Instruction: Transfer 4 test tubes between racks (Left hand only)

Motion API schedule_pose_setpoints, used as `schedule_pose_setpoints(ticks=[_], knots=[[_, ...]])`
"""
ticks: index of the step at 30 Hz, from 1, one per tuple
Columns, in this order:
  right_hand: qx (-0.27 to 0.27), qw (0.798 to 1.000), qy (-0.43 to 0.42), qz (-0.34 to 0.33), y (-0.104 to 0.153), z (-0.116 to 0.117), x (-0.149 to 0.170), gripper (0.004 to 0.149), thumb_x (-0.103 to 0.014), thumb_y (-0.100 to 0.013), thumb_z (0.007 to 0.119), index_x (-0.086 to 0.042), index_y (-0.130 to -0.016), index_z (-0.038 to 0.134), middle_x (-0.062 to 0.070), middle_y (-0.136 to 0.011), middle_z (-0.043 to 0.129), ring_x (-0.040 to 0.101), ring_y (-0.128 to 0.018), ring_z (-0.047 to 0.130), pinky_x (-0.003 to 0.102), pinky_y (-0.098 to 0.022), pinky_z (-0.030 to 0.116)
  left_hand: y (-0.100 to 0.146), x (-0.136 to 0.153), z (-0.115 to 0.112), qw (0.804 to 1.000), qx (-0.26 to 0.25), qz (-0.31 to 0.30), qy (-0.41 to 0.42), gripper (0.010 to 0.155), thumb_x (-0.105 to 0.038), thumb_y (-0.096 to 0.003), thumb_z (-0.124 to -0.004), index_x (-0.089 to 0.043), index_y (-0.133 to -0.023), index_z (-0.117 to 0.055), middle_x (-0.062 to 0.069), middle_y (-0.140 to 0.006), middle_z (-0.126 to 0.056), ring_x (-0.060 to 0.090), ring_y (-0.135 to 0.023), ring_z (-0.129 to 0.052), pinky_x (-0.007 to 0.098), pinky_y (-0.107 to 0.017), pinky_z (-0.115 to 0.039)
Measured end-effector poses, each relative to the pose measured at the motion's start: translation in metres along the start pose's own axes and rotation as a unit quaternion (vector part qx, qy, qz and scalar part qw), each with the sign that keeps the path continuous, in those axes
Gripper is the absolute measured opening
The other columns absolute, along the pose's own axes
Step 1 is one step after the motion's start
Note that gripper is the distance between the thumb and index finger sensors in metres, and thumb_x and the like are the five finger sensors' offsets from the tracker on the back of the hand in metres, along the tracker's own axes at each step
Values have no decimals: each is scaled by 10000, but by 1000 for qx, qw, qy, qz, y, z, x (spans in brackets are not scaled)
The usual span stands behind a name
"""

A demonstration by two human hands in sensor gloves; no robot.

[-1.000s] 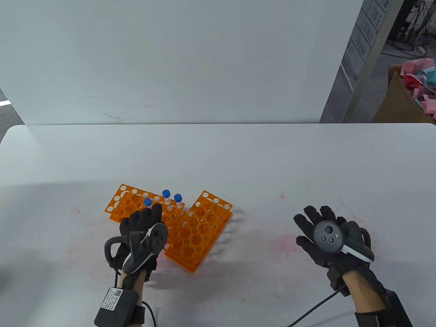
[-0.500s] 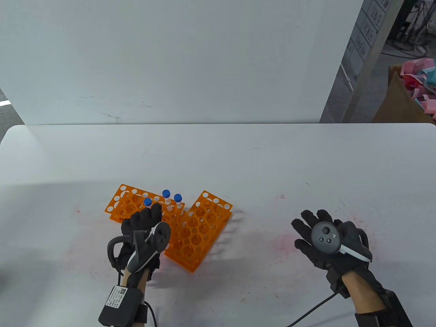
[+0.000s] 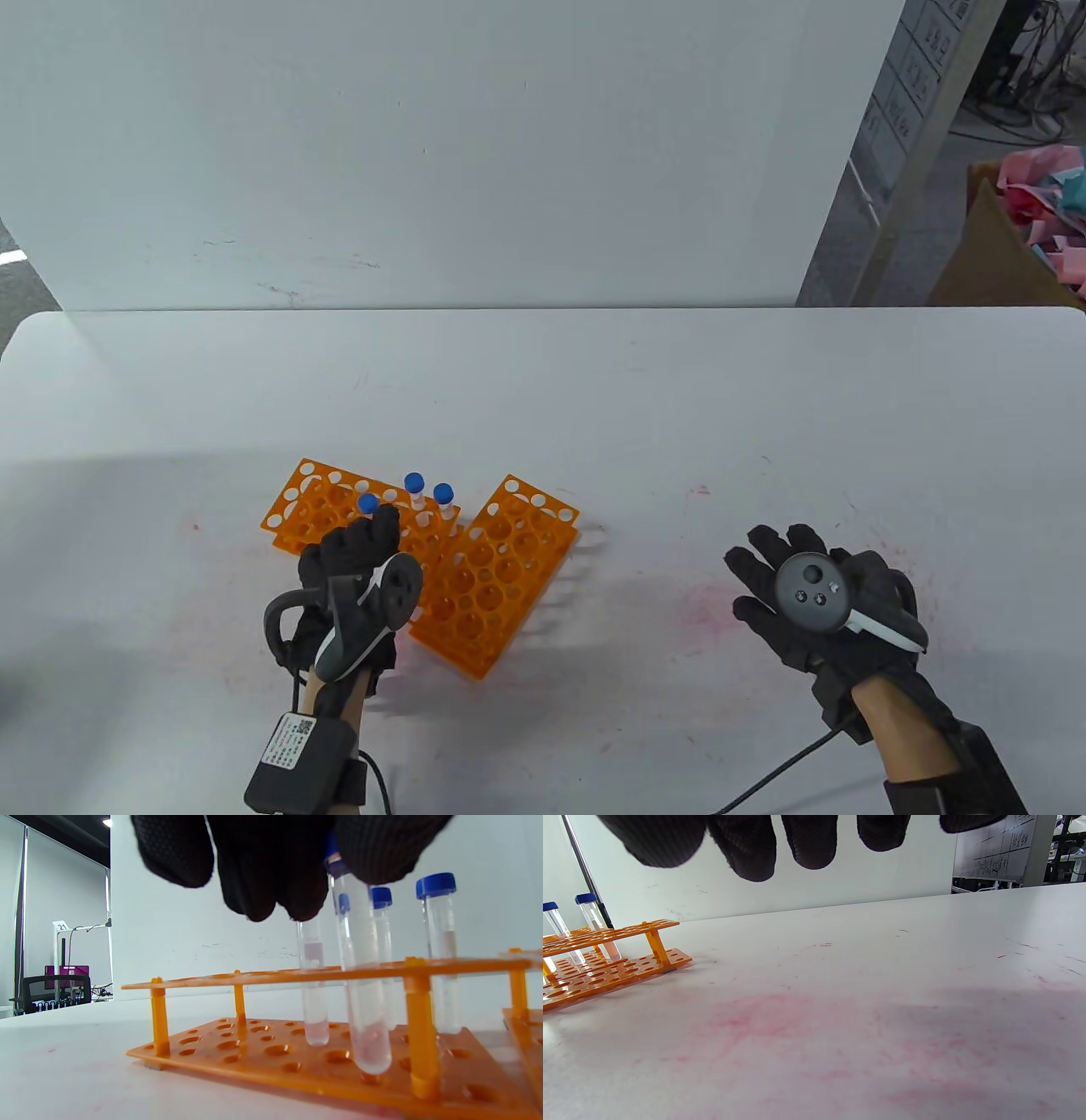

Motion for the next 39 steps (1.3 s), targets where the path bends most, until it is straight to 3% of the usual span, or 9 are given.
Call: schedule_pose_setpoints(ticks=[18,23,39], knots=[[-7,1000,-4,-2,0,1,-1,605,-533,-536,582,-286,-1084,505,103,-1201,404,526,-1039,369,770,-668,392,5,6,32,997,-67,11,29,553,-399,-501,-752,-319,-1028,-605,19,-971,-846,292,-856,-900,548,-644,-751],[-6,1000,-6,-5,-1,1,-1,608,-533,-536,582,-284,-1085,498,102,-1201,405,526,-1038,374,769,-667,395,6,4,46,993,-80,11,81,551,-405,-487,-784,-308,-1012,-649,18,-938,-884,292,-825,-927,551,-628,-763],[-10,1000,-8,-5,-1,1,-2,607,-533,-536,582,-285,-1084,504,103,-1202,406,527,-1039,376,770,-667,395,15,-34,56,991,-98,-76,45,548,-429,-478,-790,-302,-999,-677,-1,-900,-913,269,-791,-951,545,-629,-769]])
Point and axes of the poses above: the tracker on the back of each hand, its own x axis roughly to the little-finger side, its own y axis roughly from the fingertips to the wrist, z = x × y, the point moved 1 cm from there along -y, roughly from the wrist to the fingertips
